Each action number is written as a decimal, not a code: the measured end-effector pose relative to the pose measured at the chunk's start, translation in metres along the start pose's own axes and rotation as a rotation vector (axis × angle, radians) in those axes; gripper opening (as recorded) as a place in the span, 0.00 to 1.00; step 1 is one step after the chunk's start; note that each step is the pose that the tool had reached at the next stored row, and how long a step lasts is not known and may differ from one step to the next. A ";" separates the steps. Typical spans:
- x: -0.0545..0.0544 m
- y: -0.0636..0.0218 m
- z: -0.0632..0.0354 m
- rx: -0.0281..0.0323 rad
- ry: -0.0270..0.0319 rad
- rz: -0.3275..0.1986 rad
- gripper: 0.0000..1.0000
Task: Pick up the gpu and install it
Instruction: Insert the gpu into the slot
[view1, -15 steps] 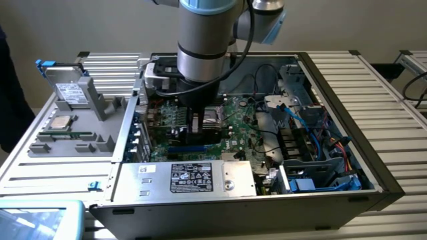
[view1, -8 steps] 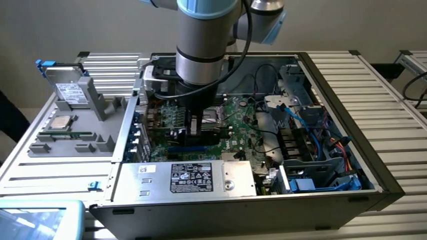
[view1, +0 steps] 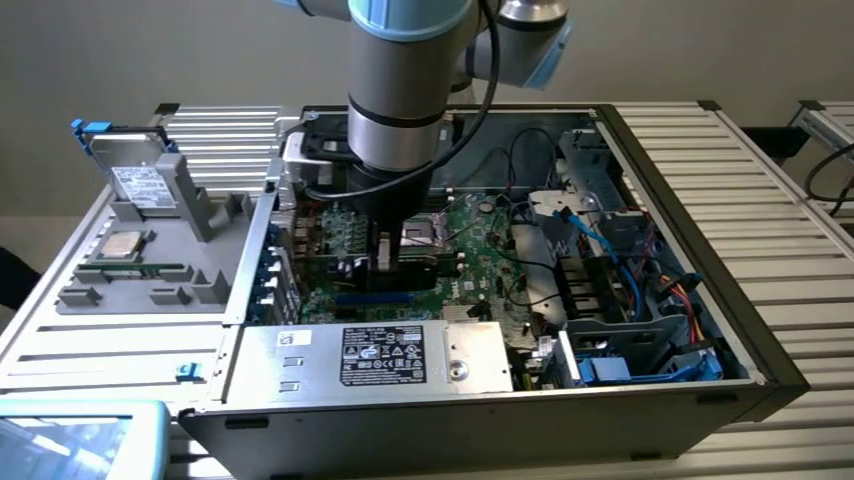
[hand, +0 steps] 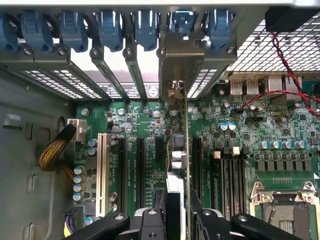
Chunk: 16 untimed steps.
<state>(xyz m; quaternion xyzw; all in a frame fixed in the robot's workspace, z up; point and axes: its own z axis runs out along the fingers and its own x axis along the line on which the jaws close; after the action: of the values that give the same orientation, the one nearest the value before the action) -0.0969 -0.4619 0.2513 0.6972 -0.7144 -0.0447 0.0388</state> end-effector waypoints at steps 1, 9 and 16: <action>0.000 0.0000 0.0001 -0.0003 0.0002 0.000 0.29; 0.000 0.0002 0.0023 -0.0023 -0.0004 0.000 0.29; 0.000 0.0001 0.0033 -0.0062 -0.0018 0.002 0.29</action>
<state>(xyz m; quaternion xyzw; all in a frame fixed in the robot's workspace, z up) -0.0974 -0.4620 0.2480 0.6962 -0.7151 -0.0475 0.0404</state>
